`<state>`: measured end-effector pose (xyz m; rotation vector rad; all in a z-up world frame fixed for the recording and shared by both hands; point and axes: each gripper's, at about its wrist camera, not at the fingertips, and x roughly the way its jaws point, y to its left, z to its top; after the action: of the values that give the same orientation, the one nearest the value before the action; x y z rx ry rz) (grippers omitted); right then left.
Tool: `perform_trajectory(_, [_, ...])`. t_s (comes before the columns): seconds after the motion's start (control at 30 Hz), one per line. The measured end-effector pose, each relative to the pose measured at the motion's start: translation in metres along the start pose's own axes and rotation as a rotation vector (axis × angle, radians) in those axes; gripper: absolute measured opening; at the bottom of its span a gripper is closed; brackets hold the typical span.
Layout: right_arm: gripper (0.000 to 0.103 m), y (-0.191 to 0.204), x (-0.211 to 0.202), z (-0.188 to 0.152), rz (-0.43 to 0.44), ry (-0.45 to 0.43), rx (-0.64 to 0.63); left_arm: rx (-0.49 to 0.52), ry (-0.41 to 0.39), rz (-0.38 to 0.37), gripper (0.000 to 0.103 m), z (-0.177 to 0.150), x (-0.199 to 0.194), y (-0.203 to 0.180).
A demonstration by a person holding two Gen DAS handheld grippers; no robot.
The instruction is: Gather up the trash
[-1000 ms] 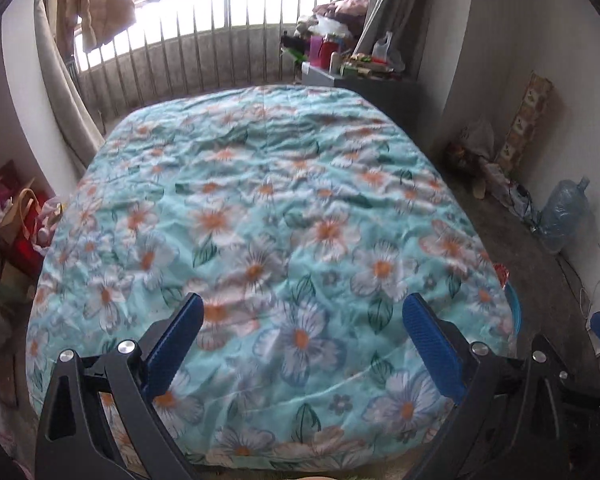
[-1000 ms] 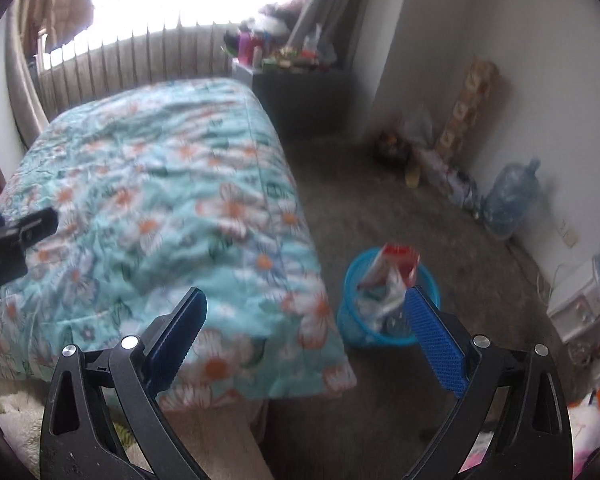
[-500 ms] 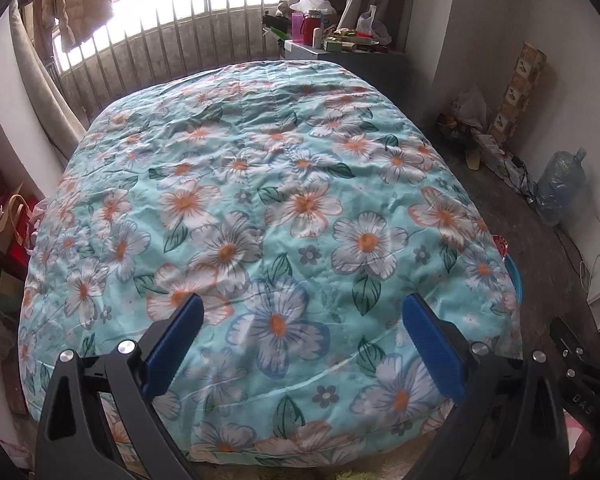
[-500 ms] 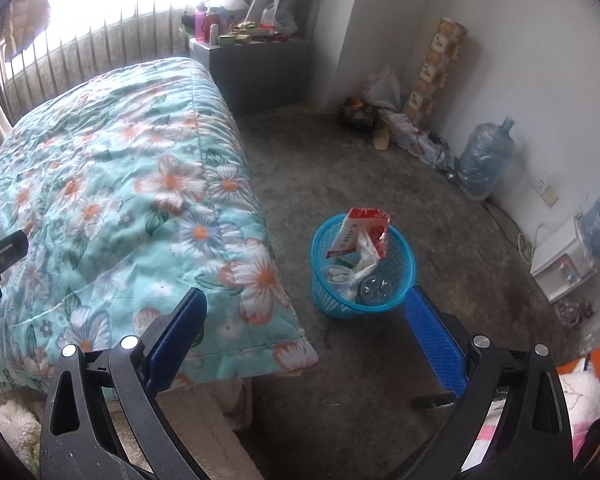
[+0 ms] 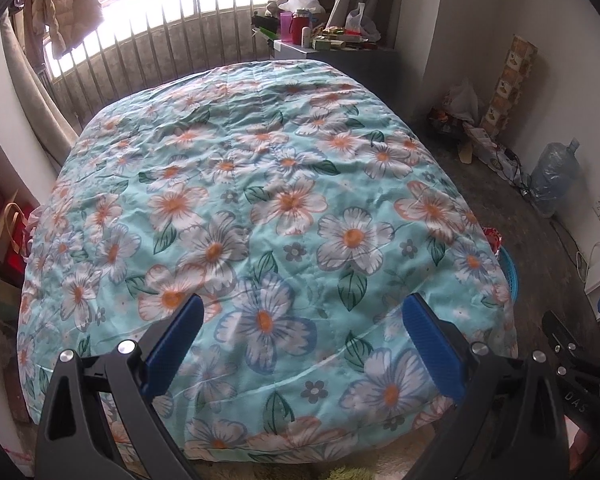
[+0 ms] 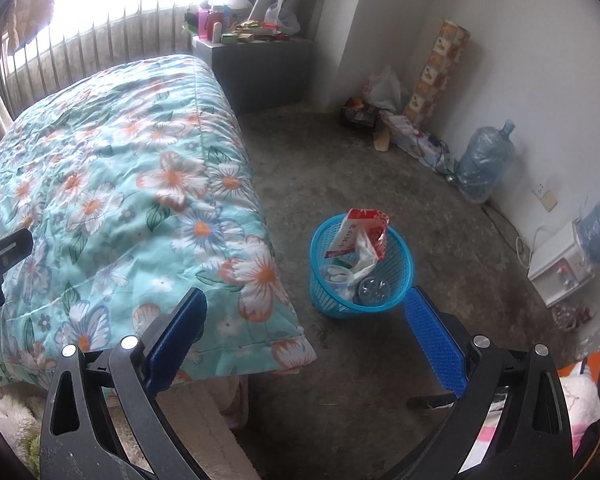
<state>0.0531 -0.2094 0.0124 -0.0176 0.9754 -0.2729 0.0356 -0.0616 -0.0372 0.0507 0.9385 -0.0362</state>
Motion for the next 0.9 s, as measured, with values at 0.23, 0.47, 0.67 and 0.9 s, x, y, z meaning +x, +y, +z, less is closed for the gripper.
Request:
perform_trajectory(0.23, [0.095,0.0,0.0,0.001,-0.001,-0.002,-0.002,0.008,0.001,-0.012,0.097,0.001,-0.001,-0.004])
perform_trajectory(0.47, [0.095,-0.002,-0.003,0.005,-0.005,-0.01,-0.003,0.022,-0.007,-0.032,0.097,0.002,-0.004,-0.01])
perform_trajectory(0.67, [0.095,-0.003,-0.005,0.005,-0.008,-0.015,0.003,0.022,-0.008,-0.031,0.097,0.003,-0.005,-0.01])
perform_trajectory(0.9, [0.095,-0.003,-0.005,0.005,-0.016,-0.015,0.008,0.019,-0.019,-0.022,0.097,0.007,-0.006,-0.01])
